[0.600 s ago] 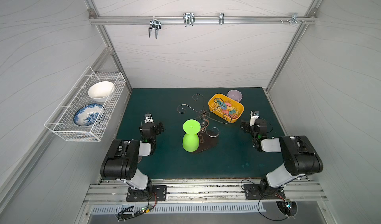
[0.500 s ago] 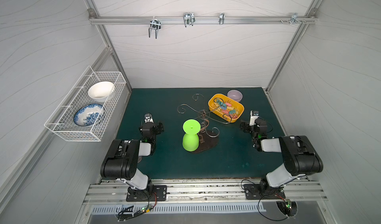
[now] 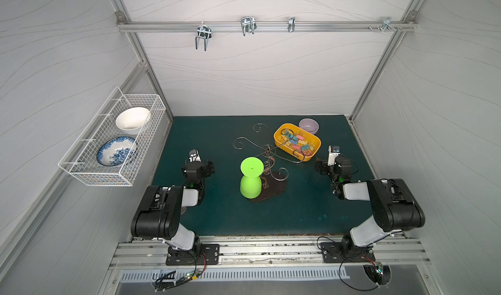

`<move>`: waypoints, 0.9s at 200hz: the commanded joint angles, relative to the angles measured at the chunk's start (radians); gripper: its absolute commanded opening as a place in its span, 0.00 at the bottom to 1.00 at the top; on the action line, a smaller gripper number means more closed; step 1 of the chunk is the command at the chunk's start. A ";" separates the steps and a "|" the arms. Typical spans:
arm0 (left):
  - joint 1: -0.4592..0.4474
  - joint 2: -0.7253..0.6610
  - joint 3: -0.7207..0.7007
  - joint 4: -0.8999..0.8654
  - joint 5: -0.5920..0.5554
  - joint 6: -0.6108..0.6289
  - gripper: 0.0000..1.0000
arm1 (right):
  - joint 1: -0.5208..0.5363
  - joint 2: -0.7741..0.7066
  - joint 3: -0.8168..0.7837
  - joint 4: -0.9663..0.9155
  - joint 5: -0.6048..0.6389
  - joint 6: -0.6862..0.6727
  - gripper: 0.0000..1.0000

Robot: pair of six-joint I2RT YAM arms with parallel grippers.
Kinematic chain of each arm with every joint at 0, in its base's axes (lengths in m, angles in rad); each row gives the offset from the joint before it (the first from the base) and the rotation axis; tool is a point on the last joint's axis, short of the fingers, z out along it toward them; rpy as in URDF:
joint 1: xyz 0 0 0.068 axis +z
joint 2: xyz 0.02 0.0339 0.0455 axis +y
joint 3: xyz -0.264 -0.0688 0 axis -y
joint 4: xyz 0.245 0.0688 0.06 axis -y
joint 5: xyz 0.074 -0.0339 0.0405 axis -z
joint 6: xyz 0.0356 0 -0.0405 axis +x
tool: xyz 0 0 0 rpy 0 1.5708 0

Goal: Take out the binder clips from the storage box
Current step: Move the distractor to the center of the board.

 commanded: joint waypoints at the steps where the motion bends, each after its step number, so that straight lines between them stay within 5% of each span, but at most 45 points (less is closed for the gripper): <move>1: -0.003 -0.100 0.025 -0.075 -0.060 -0.024 0.99 | 0.012 -0.064 -0.008 -0.018 0.018 -0.020 0.99; 57: -0.003 -0.312 0.072 -0.417 -0.080 -0.124 0.98 | 0.044 -0.332 0.154 -0.591 0.079 0.124 0.99; 78: -0.003 -0.387 0.143 -0.625 -0.143 -0.232 0.99 | 0.046 -0.456 0.179 -0.758 0.081 0.286 0.99; 102: -0.003 -0.453 0.255 -0.894 -0.145 -0.378 0.98 | 0.000 -0.550 0.221 -0.927 -0.155 0.393 0.99; 117: -0.003 -0.493 0.307 -1.046 -0.080 -0.453 0.99 | -0.047 -0.577 0.209 -0.936 -0.400 0.421 0.99; 139: -0.002 -0.560 0.296 -1.108 0.059 -0.529 0.99 | -0.026 -0.570 0.220 -0.995 -0.572 0.465 0.92; 180: 0.000 -0.691 0.228 -1.191 0.267 -0.578 0.98 | 0.155 -0.553 0.213 -1.115 -0.562 0.456 0.84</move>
